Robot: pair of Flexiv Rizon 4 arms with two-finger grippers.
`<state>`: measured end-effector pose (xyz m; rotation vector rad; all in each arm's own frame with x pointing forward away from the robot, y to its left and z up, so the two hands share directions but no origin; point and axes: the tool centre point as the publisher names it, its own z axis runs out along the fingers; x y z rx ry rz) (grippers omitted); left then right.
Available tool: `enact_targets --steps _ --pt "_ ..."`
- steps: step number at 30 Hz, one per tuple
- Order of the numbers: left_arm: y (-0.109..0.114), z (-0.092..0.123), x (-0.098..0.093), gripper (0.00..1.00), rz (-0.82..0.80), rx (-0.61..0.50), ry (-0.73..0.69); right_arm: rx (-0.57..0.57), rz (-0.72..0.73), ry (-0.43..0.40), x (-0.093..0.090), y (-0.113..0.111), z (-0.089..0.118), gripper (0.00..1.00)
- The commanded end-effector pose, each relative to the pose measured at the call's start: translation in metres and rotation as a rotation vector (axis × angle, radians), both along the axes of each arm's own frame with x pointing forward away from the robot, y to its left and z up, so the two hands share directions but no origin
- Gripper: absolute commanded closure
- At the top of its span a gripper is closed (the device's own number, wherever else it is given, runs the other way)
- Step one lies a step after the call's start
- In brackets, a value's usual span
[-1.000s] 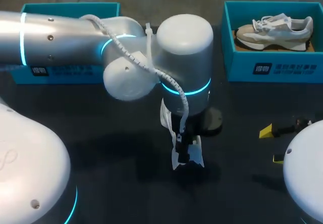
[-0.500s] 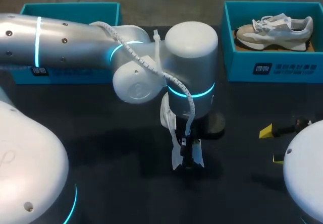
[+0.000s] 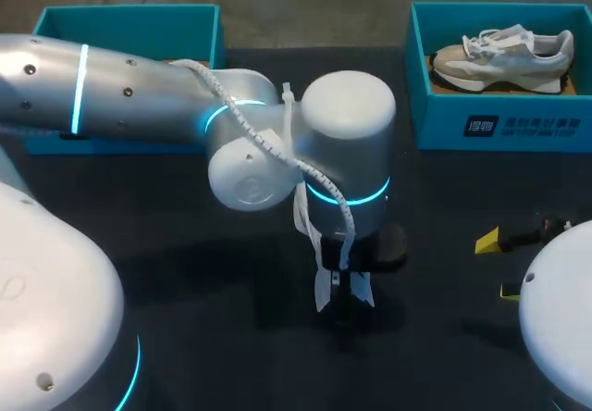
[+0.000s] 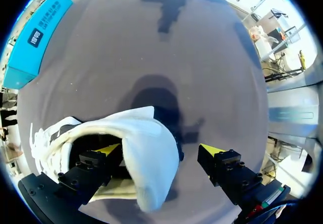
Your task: Take the shoe out of the shoebox, open the shoe tongue, remove and reinsert the insole, then place the shoe into the shoebox
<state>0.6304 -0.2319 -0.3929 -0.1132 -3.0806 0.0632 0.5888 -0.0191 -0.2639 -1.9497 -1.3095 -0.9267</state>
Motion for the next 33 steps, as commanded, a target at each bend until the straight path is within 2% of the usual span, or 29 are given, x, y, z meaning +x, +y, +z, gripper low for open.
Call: enact_targets --steps 1,5,6,8,9,10,12,13,14,15,33 --pt "-0.008 -0.005 -0.002 0.00 0.007 0.007 -0.007 -0.004 -0.003 -0.001 -0.002 0.000 0.002 0.00" --pt "-0.010 -0.007 -0.006 0.00 0.014 0.010 -0.017 -0.004 -0.003 -0.001 -0.002 0.000 0.002 0.00" --pt "-0.010 -0.008 -0.006 0.03 0.014 0.013 -0.018 -0.004 -0.003 -0.001 -0.002 0.000 0.002 0.00" --pt "-0.010 -0.011 -0.007 0.27 0.017 0.027 -0.016 -0.004 -0.003 -0.001 -0.002 0.000 0.002 0.00" --pt "-0.010 -0.011 -0.007 0.34 0.023 0.031 -0.021 -0.004 -0.003 -0.001 -0.002 0.000 0.002 0.00" --pt "-0.010 -0.013 -0.007 0.50 0.022 0.039 -0.022 -0.004 -0.003 -0.001 -0.002 0.000 0.002 0.00" --pt "-0.009 -0.014 -0.006 0.58 0.035 0.048 -0.033 -0.004 -0.003 -0.001 -0.002 0.000 0.002 0.00" --pt "-0.009 -0.014 -0.005 0.67 0.039 0.046 -0.030 -0.004 -0.003 -0.001 -0.002 0.000 0.002 0.00" --pt "-0.008 -0.014 -0.004 0.86 0.045 0.048 -0.034 -0.004 -0.003 -0.001 -0.002 0.000 0.002 0.00" --pt "-0.008 -0.014 -0.003 1.00 0.045 0.048 -0.034 -0.004 -0.003 -0.001 -0.002 0.000 0.002 0.00" --pt "0.007 0.015 0.015 1.00 0.089 0.022 -0.054 -0.004 -0.003 -0.001 -0.002 0.000 0.002 0.00"
